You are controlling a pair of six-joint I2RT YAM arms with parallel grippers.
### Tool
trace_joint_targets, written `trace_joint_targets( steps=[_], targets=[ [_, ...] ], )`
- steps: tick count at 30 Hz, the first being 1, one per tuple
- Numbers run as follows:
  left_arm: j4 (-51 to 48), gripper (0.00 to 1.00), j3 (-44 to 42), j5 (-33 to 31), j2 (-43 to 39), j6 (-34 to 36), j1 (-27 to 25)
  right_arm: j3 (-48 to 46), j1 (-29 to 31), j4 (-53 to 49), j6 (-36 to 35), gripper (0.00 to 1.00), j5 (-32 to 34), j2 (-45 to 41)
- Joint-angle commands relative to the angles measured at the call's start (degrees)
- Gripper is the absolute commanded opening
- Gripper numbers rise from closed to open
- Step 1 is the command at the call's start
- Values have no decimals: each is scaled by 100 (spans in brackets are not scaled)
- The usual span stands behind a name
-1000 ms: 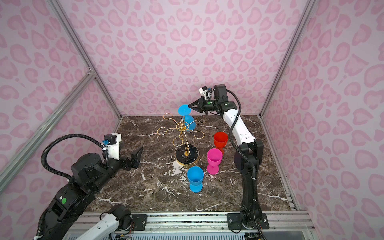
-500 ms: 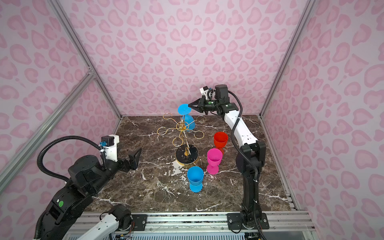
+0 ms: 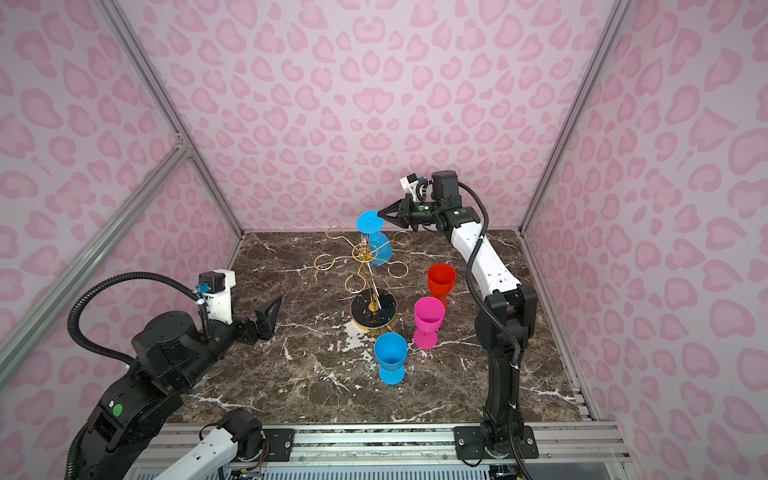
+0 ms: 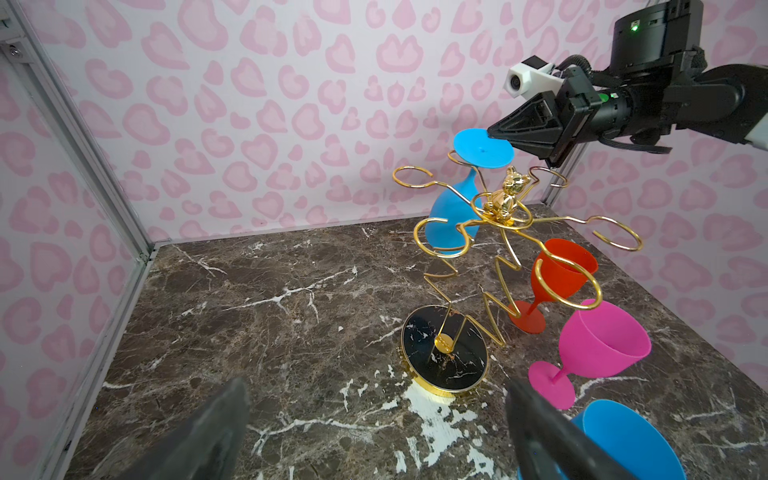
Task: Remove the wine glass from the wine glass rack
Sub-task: 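Slide the blue glass off its rack hook with the right gripper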
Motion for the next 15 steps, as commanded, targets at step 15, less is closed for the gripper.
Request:
trace_joint_targets(
  steps=[15],
  targets=[
    [-45,97,139,56,-1,-70,0,-197,-233,-326,-420,0,-90,-352]
  ],
)
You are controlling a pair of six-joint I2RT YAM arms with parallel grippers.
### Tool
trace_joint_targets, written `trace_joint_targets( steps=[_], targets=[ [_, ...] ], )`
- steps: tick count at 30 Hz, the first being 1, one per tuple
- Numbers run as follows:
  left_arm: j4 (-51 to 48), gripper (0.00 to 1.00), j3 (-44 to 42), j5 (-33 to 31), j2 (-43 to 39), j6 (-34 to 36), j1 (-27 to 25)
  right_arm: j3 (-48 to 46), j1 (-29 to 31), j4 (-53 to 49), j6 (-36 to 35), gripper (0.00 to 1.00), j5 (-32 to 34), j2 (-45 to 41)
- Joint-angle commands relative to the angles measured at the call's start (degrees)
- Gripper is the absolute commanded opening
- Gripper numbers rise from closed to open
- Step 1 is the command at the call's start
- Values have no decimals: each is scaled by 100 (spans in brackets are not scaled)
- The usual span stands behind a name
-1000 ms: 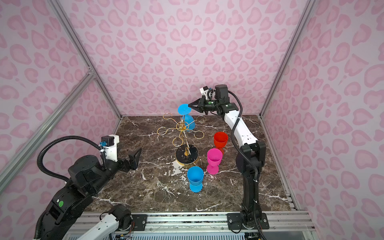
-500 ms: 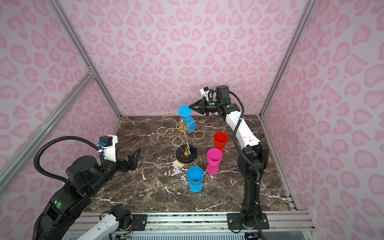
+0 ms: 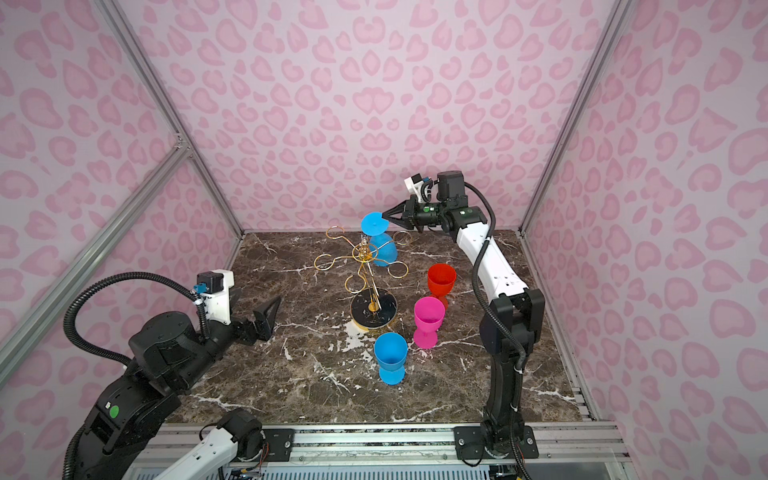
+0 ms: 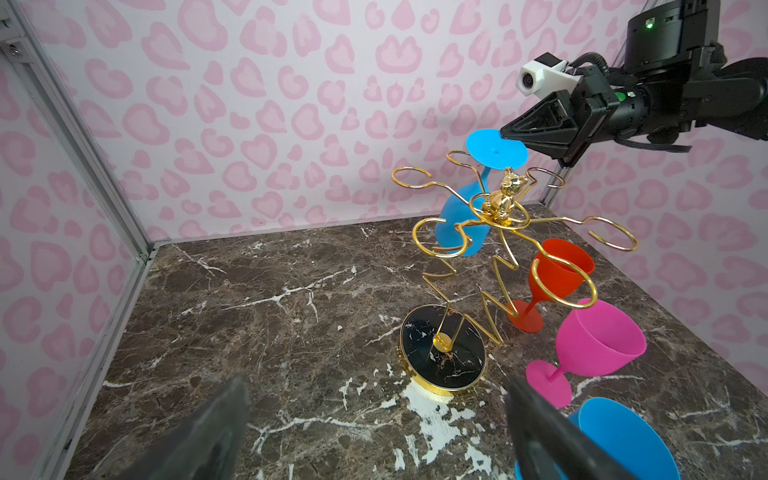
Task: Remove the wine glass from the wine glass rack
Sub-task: 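Slide the blue glass off its rack hook with the right gripper, then bring the blue glass toward the left gripper while the left gripper reaches for its stem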
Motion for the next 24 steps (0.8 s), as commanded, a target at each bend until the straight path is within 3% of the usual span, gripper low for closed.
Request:
trace_joint_targets(
  steps=[1,13,19,24],
  targets=[
    [50,97,69,31,1,-75,0,-33,-71,-63,-133,0,-50,-63],
    [205,97,179,420,53,-601,0,-45,-510,-279,-356,0,150,-421],
    [309,97,452,792,272,-1373,0,56,-666,-122,-391,0,465,-675],
    [530,97,550,1140,456,-2136,0,177,-684,-342,-909,0,833,-938]
  ],
)
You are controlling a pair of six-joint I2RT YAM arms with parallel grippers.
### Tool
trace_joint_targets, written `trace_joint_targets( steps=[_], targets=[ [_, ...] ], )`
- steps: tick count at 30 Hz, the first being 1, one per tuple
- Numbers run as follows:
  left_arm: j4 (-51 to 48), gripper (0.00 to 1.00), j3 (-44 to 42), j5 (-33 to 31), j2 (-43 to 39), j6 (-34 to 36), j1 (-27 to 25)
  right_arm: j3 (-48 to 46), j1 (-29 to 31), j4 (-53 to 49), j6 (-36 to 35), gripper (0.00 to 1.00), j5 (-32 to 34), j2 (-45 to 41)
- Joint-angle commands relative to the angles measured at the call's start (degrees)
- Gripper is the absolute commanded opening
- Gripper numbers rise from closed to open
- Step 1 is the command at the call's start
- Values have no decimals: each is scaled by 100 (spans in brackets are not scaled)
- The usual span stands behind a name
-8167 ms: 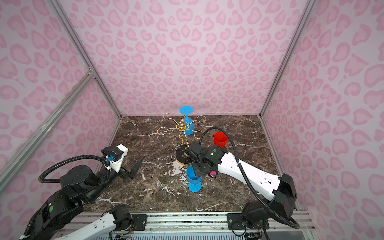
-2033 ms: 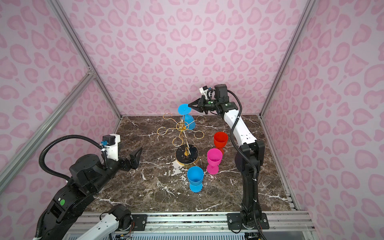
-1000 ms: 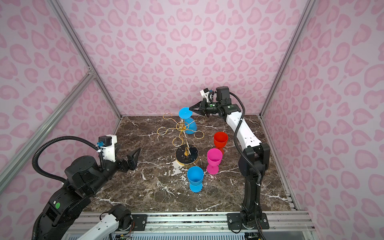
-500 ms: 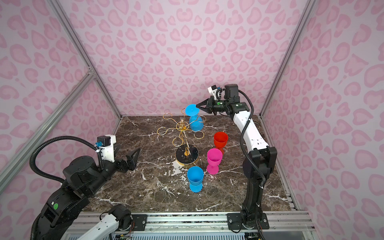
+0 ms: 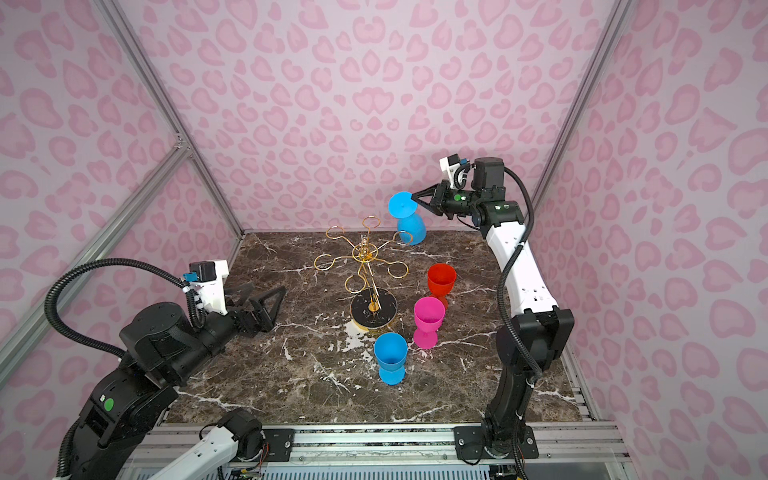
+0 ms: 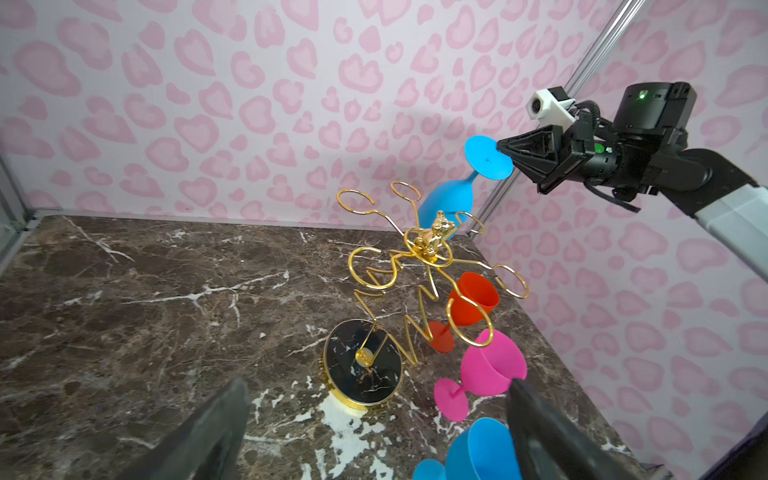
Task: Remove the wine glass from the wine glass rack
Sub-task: 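Bring the blue glass toward the left gripper while the left gripper reaches for its stem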
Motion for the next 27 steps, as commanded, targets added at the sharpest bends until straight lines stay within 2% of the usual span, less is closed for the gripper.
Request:
trace_joint_targets(
  steps=[1,7,11,14,23,27],
  targets=[
    [391,97,80,355,82,-831,0,57,-2,-42,-525,0,325,-171],
    [575,97,175,630,278,-2046,0,-366,47,175,-1152,0,683,-836],
    [820,97,220,954,396,-2627,0,-901,307,321,-2013,0,1099,-1464],
    [989,97,276,1133,490,-2871,0,-1307,548,408,-2543,0,1281,-1919],
    [1661,97,93,1527,741,-3412,0,-2379,1042,981,-3057,0,1516,-3076],
    [1935,97,173,1966,1014,-3581,0,-2882,1387,1308,-3515,0,1451,-3521]
  ],
)
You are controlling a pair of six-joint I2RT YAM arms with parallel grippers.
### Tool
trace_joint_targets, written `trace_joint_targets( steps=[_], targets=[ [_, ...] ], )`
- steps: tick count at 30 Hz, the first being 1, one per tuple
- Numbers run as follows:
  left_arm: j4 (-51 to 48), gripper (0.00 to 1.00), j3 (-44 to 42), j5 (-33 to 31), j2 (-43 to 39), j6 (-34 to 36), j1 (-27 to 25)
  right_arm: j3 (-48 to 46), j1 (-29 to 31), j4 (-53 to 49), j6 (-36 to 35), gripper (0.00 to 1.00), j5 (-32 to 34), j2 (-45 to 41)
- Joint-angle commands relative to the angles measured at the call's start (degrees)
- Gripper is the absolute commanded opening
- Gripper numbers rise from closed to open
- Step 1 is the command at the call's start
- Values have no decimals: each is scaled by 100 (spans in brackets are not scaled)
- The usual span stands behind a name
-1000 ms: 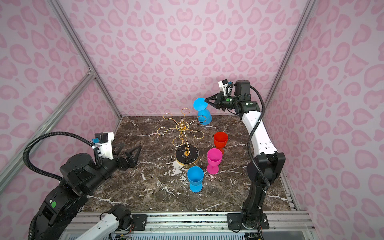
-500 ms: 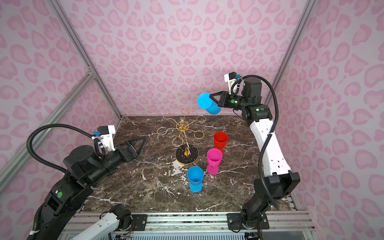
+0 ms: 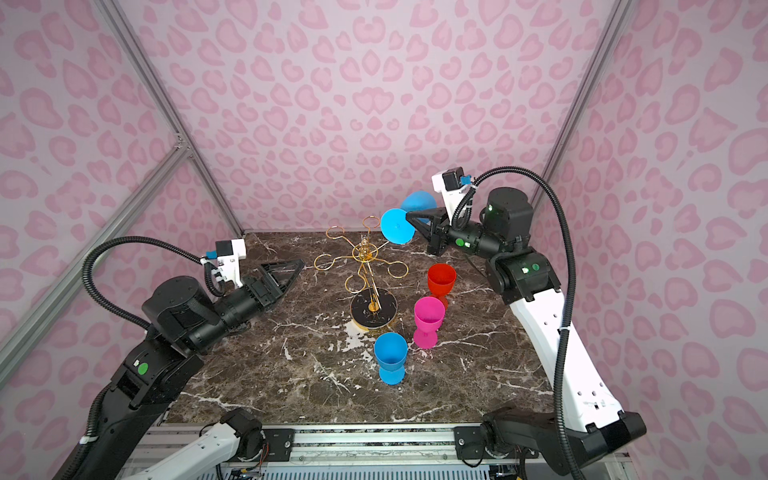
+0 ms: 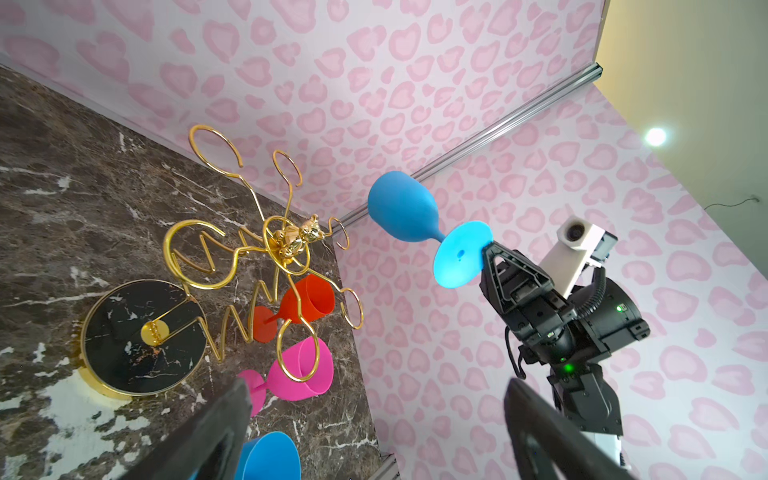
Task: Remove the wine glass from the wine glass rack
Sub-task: 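Bring the blue glass toward the left gripper while the left gripper reaches for its stem, then close the left gripper on the blue glass's stem while the right holds its foot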
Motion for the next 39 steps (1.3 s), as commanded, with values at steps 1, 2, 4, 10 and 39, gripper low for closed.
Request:
trace_joint_targets(
  steps=[1,2,4,10,39],
  targets=[
    [612,97,73,511,176,-291,0,-345,277,533,-636,0,-25,-274],
    [707,98,87,617,237,-318,0,-486,421,605,-833,0,-51,-387],
    [859,99,103,769,326,-363,0,-717,680,720,-1147,0,-79,-581],
    [1185,99,18,1141,569,-549,0,-1283,1357,1034,-1653,0,-88,-934],
    [1910,48,39,2114,1306,-580,-648,-1874,2992,1476,-3390,0,1327,-1097]
  ],
)
